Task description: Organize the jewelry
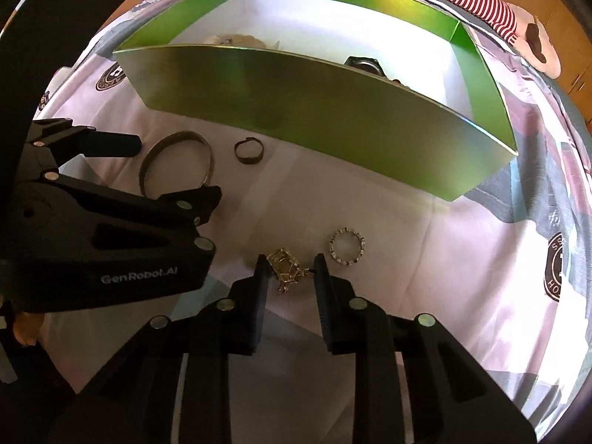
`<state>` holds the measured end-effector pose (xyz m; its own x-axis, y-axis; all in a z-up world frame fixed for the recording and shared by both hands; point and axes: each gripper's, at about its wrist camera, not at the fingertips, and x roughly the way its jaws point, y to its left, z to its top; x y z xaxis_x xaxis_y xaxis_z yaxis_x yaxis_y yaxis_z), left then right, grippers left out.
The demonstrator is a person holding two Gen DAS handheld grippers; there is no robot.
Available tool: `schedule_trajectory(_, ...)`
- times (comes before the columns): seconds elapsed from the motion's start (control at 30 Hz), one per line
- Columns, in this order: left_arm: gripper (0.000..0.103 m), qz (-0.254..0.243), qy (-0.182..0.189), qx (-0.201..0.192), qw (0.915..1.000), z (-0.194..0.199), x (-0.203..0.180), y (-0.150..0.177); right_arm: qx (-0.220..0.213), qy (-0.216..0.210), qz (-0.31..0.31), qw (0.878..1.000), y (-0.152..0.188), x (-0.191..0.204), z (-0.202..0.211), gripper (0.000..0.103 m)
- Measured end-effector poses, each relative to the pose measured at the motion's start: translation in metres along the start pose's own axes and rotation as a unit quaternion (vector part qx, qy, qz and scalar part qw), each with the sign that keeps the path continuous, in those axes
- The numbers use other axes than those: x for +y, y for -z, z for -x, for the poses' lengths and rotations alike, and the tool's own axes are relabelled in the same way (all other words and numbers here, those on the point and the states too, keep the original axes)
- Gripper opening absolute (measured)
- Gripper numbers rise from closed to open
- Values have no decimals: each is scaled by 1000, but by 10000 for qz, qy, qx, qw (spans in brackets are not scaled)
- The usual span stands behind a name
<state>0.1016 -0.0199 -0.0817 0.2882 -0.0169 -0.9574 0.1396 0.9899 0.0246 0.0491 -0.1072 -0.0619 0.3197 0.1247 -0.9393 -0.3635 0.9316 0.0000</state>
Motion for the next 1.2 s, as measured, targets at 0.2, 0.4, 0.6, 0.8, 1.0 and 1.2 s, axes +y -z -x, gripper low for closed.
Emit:
schedule_trajectory(0.2,59,171,37,-93,9998,13,7,9,-26,-65,-239,9997,0,-5,4,25)
schedule_trajectory(0.4,59,143,206,-147,9996,31,4,31,-29,-94,-312,9995,0,-7,1,25)
schedule_trajectory(0.6,60,4,47,-143,9999,27,-11,28,-37,-77,-331,9994,4,-12,2,25)
schedule_trajectory(0.8,60,20,-76,-60,10000,15,-13,25,-32,-79,-337,9994,6,-12,2,25)
schedule_trajectory(1.0,60,3,-110,-83,9999,17,-7,33,-38,-70,-341,9994,6,-11,1,25)
schedule_trajectory(1.2,60,-5,-110,-85,9999,16,-5,33,-52,-36,-355,9994,6,-9,1,25)
